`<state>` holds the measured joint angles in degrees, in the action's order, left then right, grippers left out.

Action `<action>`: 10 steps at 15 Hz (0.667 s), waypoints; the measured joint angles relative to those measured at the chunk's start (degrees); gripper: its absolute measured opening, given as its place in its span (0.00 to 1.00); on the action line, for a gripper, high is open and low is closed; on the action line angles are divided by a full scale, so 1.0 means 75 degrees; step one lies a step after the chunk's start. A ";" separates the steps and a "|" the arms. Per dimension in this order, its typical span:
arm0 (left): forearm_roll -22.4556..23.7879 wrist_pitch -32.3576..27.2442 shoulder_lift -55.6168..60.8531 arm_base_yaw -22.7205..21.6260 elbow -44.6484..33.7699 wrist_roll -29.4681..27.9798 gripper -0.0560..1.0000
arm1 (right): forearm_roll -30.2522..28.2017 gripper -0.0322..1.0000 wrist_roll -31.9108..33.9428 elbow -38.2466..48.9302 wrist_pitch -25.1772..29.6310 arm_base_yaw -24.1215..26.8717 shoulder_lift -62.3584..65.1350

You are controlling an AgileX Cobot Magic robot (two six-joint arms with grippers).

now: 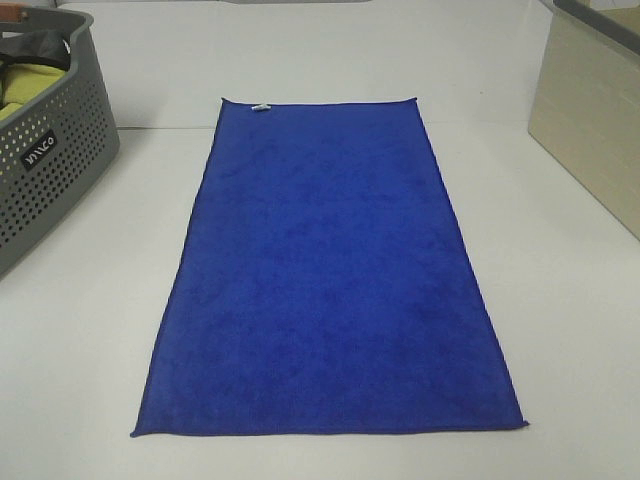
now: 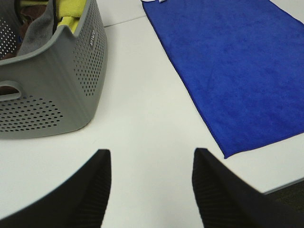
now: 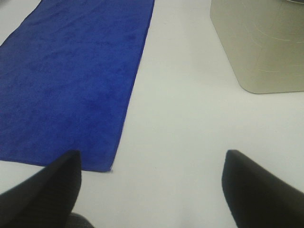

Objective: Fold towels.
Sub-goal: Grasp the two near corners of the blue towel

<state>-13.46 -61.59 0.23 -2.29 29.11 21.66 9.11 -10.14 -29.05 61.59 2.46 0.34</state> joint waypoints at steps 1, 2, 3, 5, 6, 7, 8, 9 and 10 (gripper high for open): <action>0.0000 0.0000 0.0000 0.0000 0.0000 0.0000 0.54 | 0.0000 0.78 0.0000 0.0000 0.0000 0.0000 0.0000; 0.0000 0.0000 0.0000 0.0000 0.0000 0.0000 0.54 | 0.0000 0.78 0.0000 0.0000 0.0000 0.0000 0.0000; 0.0000 0.0000 0.0000 0.0000 0.0000 0.0000 0.54 | 0.0000 0.78 0.0000 0.0000 0.0000 0.0000 0.0000; 0.0000 0.0000 0.0000 0.0000 0.0000 0.0000 0.54 | 0.0000 0.78 0.0000 0.0000 0.0000 0.0000 0.0000; 0.0000 0.0000 0.0000 0.0000 0.0000 0.0000 0.54 | 0.0000 0.78 0.0000 0.0000 0.0000 0.0000 0.0000; 0.0000 0.0000 0.0000 0.0000 0.0000 0.0000 0.54 | 0.0000 0.78 0.0000 0.0000 0.0000 0.0000 0.0000; 0.0000 0.0000 0.0000 0.0000 0.0000 0.0000 0.54 | 0.0000 0.78 0.0000 0.0000 0.0000 0.0000 0.0000; 0.0000 0.0000 0.0000 0.0000 0.0000 0.0000 0.54 | 0.0000 0.78 0.0000 0.0000 0.0000 0.0000 0.0000; 0.0000 0.0000 0.0000 0.0000 0.0000 0.0000 0.54 | 0.0000 0.78 0.0000 0.0000 0.0000 0.0000 0.0000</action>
<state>-13.46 -61.59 0.23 -2.29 29.11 21.66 9.11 -10.14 -29.05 61.59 2.46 0.34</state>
